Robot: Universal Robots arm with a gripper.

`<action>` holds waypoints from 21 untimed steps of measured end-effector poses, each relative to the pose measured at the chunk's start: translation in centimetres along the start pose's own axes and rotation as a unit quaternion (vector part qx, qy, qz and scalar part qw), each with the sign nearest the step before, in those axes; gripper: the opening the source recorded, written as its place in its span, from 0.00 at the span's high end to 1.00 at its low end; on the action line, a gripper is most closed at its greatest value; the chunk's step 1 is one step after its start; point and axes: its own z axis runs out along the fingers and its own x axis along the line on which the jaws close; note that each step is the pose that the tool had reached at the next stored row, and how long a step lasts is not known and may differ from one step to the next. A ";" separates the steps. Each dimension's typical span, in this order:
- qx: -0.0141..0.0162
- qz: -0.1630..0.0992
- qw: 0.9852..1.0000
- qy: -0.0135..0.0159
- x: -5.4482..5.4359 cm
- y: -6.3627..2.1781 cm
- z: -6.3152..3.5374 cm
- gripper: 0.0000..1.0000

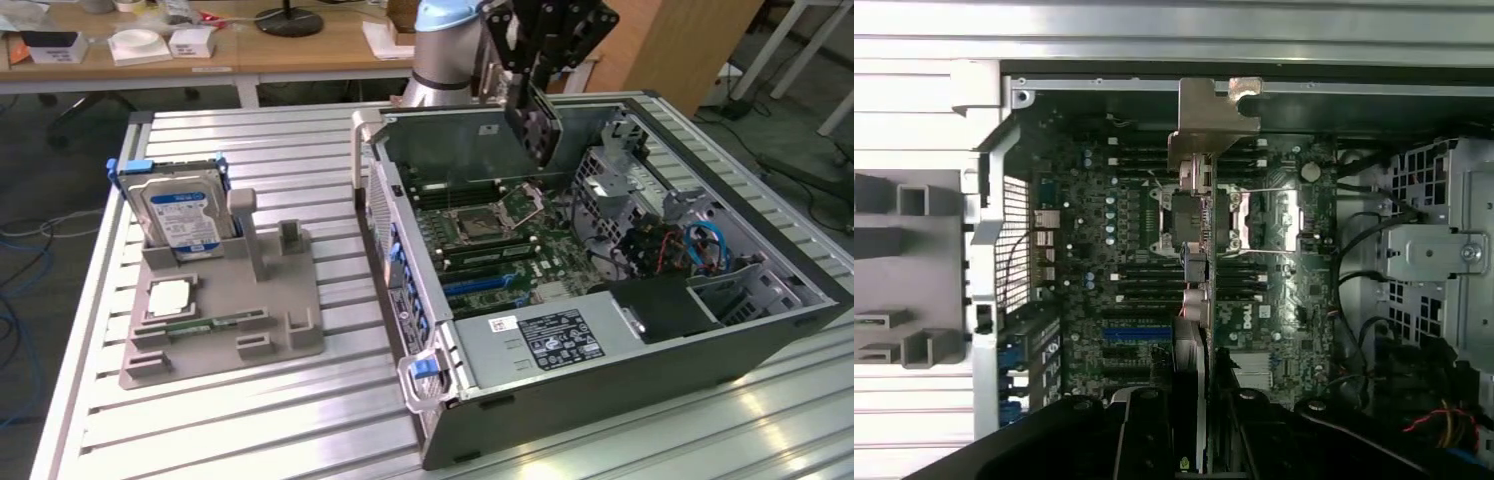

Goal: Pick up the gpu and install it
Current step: 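Pick up the gpu and move the gpu toward the slot, then insert the gpu into the slot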

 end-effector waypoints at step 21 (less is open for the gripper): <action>0.000 0.000 1.000 0.000 -4.5 0.10 0.12 0.74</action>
